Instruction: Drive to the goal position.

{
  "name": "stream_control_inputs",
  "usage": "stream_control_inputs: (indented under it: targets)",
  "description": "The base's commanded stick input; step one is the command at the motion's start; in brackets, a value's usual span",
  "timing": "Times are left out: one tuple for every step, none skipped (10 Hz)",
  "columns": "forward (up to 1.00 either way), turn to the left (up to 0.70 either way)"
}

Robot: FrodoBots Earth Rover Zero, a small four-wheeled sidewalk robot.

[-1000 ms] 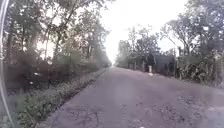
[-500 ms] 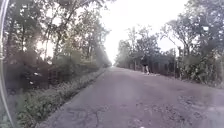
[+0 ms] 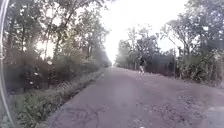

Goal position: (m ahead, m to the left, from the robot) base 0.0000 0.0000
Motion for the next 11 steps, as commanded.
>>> stream_control_inputs:
  targets:
    - [0.10,0.01]
    - [0.10,0.01]
    - [0.10,0.01]
    - [0.10,0.01]
    - [0.10,0.01]
    - [0.10,0.01]
    - [0.10,0.01]
    - [0.10,0.01]
    - [0.10,0.01]
    - [0.10,0.01]
    - [0.10,0.01]
